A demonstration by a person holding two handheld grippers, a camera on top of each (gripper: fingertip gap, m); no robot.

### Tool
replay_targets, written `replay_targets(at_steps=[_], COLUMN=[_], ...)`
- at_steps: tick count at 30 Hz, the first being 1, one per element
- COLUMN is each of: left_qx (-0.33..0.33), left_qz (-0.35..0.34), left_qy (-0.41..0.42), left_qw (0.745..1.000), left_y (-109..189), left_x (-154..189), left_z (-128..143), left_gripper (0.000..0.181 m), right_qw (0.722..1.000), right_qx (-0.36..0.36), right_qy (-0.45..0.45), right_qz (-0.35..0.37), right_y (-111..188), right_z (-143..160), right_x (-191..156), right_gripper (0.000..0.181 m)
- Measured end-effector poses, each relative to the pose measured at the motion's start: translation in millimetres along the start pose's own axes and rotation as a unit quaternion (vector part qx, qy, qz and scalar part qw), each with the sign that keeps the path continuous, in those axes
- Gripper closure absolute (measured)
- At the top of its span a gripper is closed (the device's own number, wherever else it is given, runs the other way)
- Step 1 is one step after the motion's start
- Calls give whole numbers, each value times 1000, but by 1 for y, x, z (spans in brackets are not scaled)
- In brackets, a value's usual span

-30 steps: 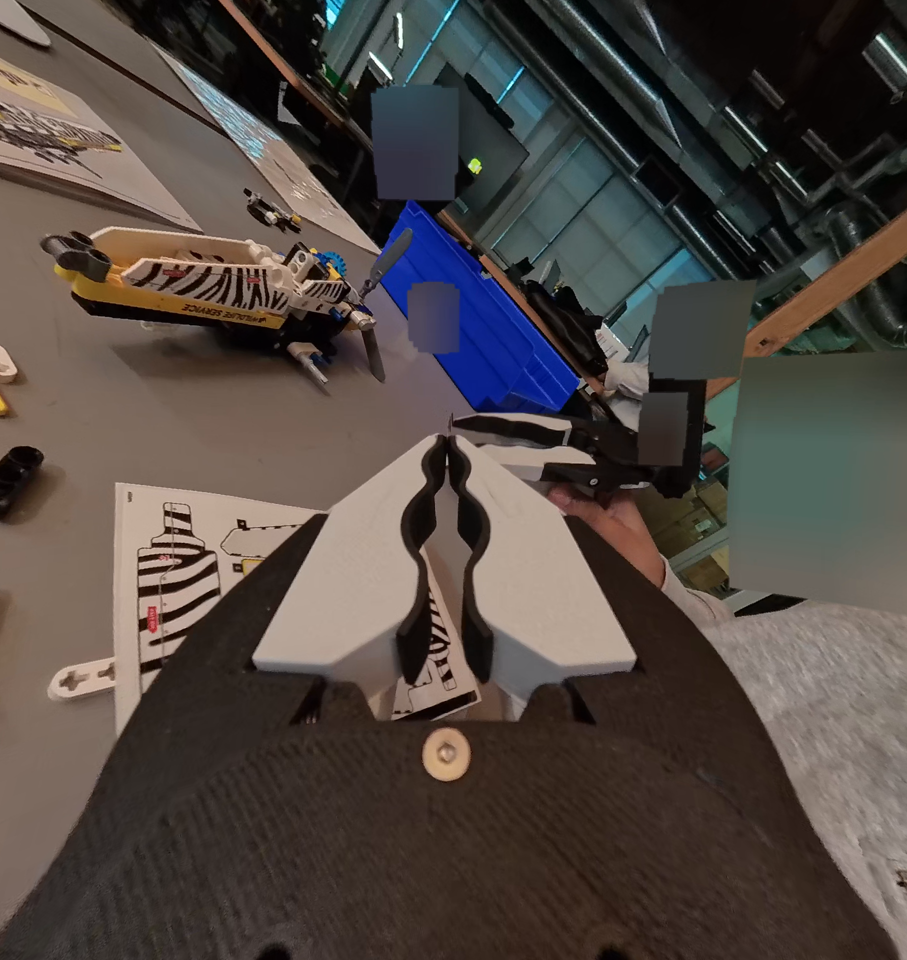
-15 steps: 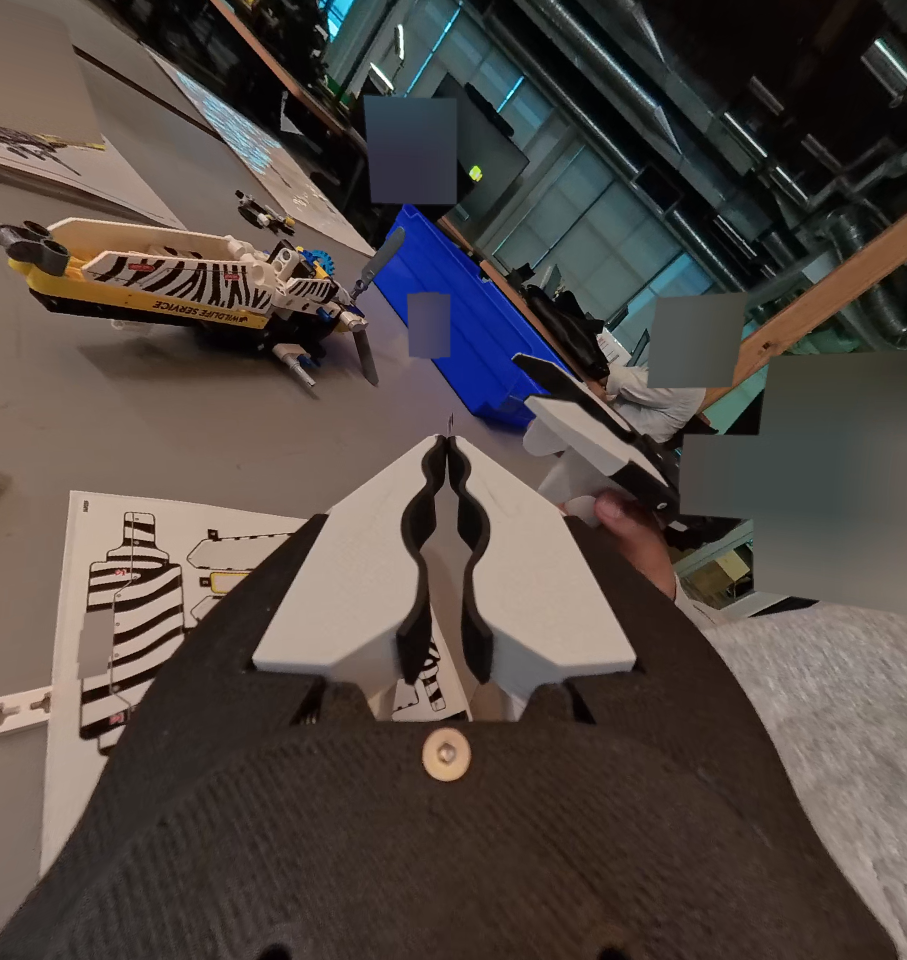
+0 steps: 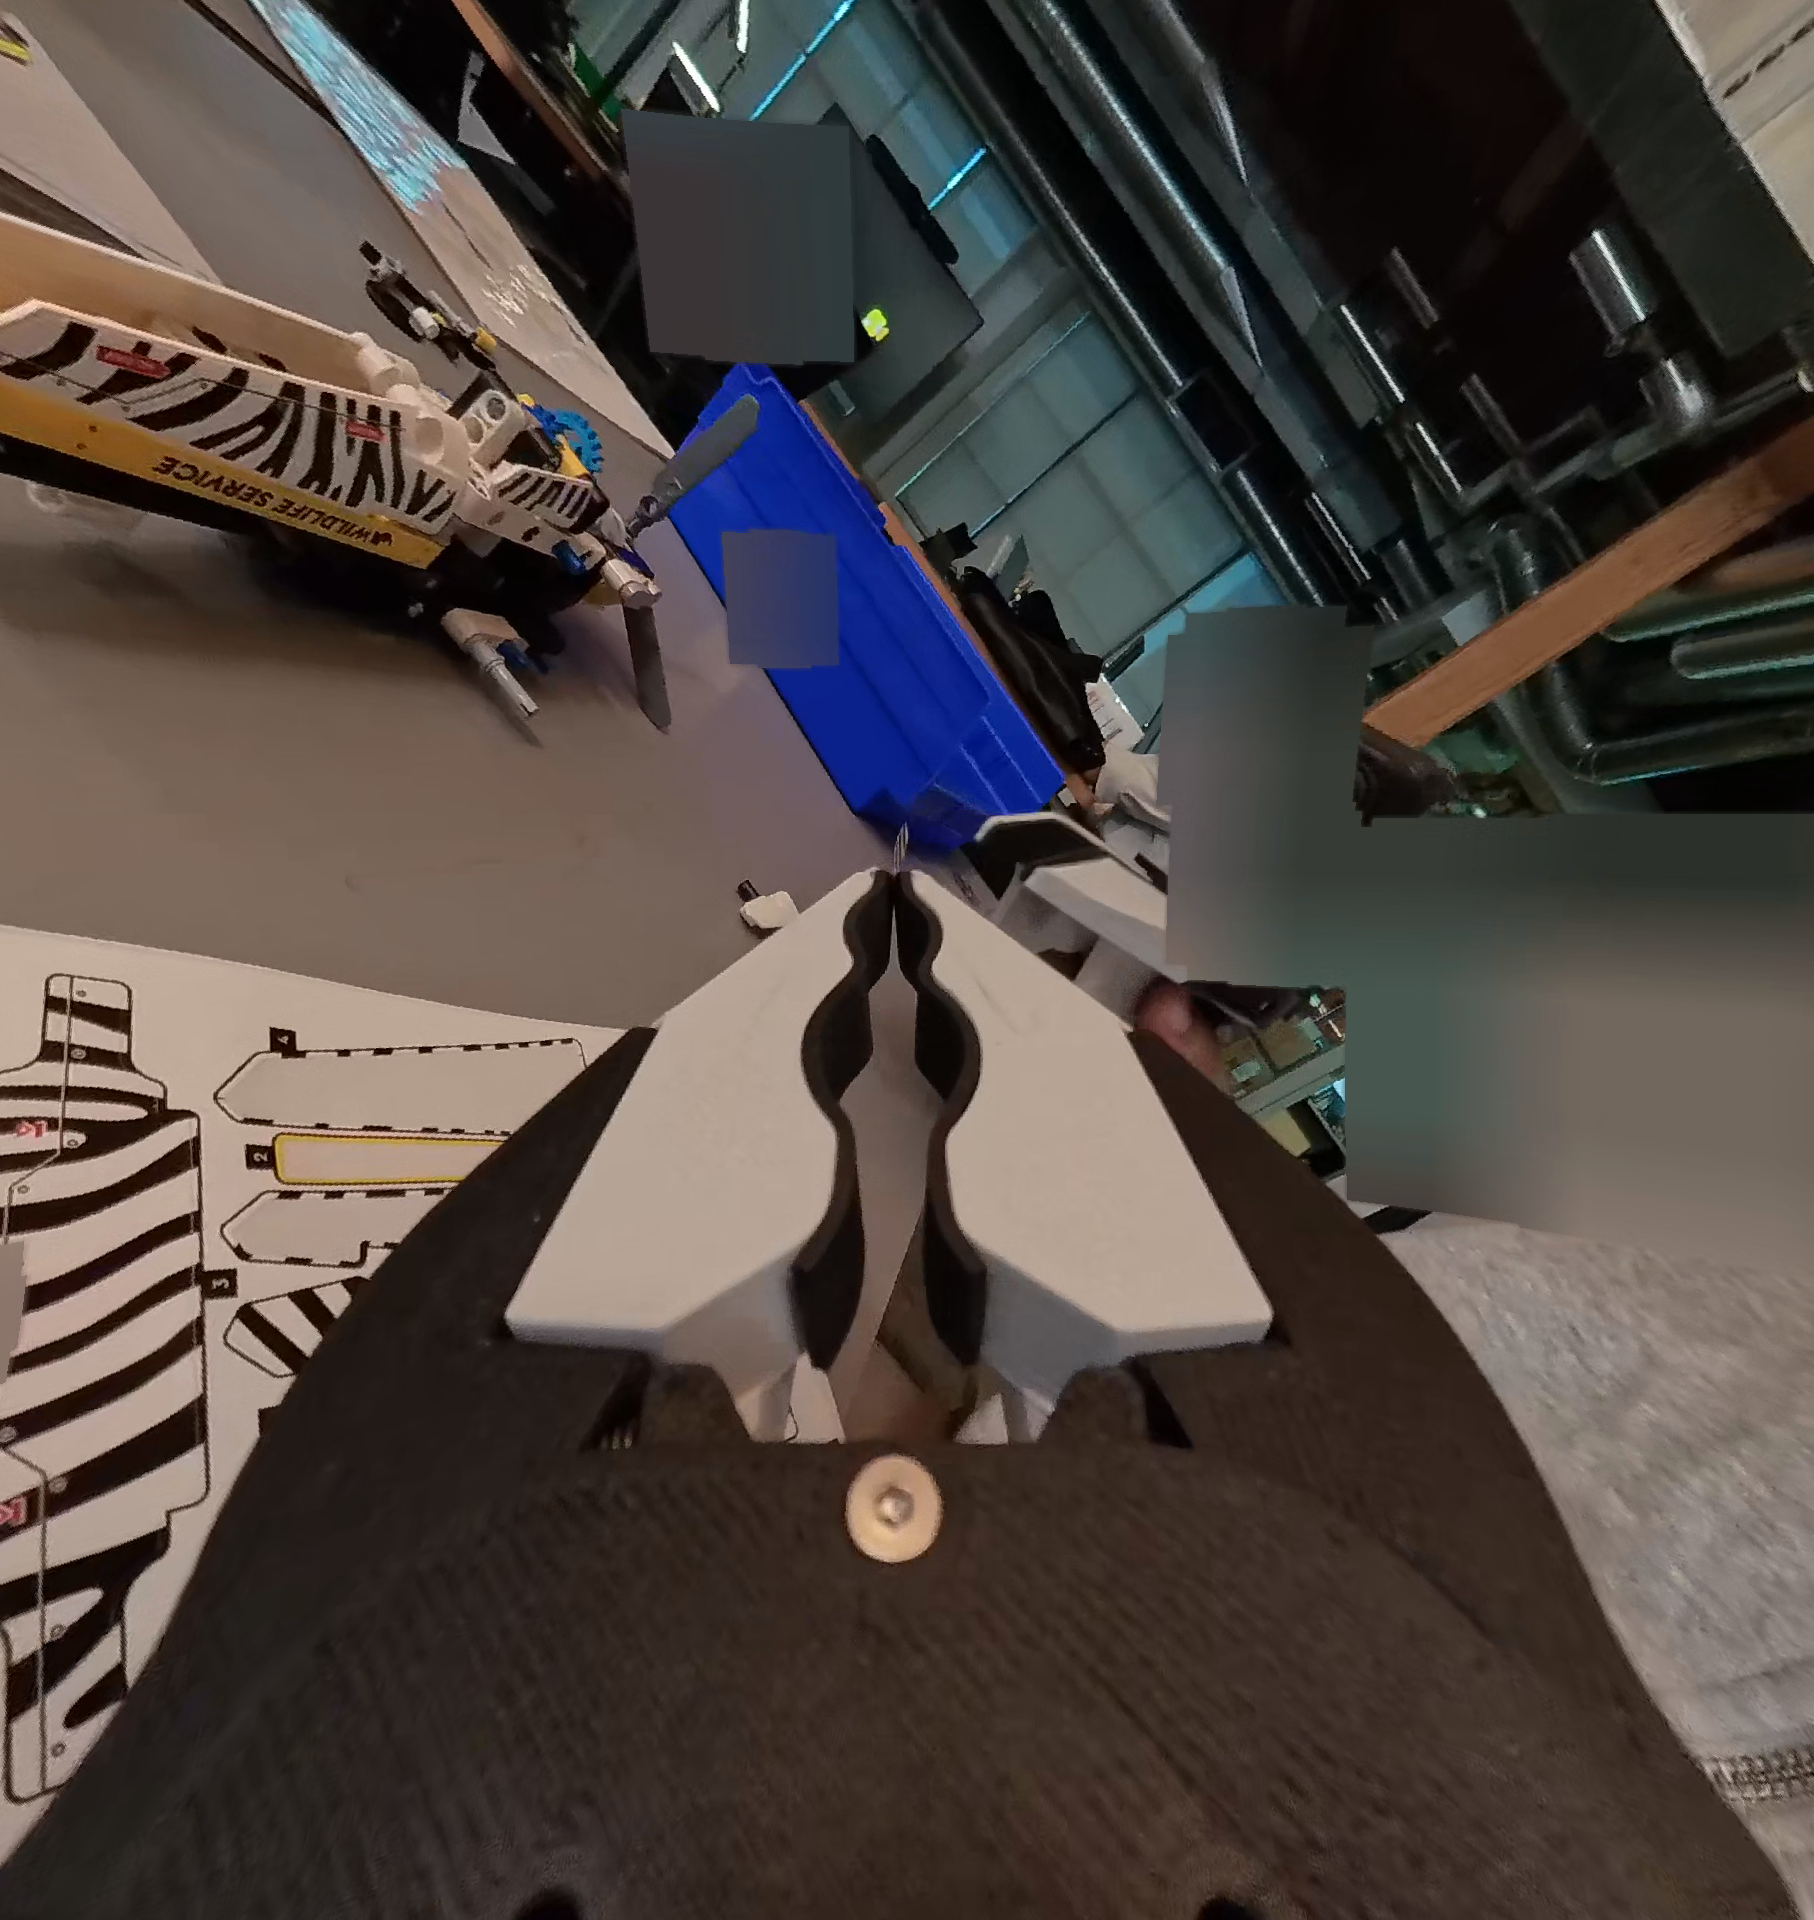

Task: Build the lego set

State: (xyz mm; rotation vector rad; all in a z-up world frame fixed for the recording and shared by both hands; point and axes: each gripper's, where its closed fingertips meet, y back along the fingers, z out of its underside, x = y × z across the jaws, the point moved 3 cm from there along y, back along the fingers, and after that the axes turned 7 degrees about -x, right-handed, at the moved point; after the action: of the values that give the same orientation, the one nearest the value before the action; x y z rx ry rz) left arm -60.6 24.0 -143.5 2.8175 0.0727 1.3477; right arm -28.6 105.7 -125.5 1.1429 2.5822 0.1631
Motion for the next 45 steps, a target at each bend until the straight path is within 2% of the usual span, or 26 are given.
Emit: replay_targets(at_steps=[9, 16, 19, 27, 28, 29, 32, 34, 36, 40, 45], left_qx=[-8, -15, -24, -29, -32, -32, -32, -34, -36, -36, -43], left_qz=[26, 39, 37, 24, 21, 8, -5, -4, -3, -1, 4], left_qy=[-6, -14, -22, -35, -37, -36, -38, -40, -41, -37, -31], left_qw=[1000, 999, 999, 999, 999, 999, 999, 999, 999, 999, 999], left_y=[-3, -6, -8, -12, -12, -13, -14, -15, -15, -15, -16], left_x=[7, 11, 12, 10, 10, 7, 4, 5, 5, 5, 4], left_z=[3, 6, 9, 10, 10, 11, 11, 11, 12, 11, 13], left_gripper=[181, 181, 181, 181, 177, 164, 148, 147, 148, 152, 153], right_qw=[995, 995, 995, 994, 994, 993, 984, 979, 978, 964, 934], right_qx=[6, -7, -7, 10, 13, 24, 70, 83, 79, 14, -1], right_qy=[-80, -86, -77, -69, -70, -75, -121, -156, -185, -265, -356], right_qz=[-51, -55, -64, -85, -87, -92, -112, -101, -59, 33, 38], right_y=[-8, -13, -13, -5, -4, -1, 13, 22, 33, 50, 54], right_z=[3, 9, 8, 1, 1, -2, -15, -16, -10, 24, 44], right_x=[5, 4, 1, -5, -5, -5, 1, 14, 34, 74, 80], right_gripper=[168, 170, 181, 181, 181, 181, 181, 181, 181, 181, 181])
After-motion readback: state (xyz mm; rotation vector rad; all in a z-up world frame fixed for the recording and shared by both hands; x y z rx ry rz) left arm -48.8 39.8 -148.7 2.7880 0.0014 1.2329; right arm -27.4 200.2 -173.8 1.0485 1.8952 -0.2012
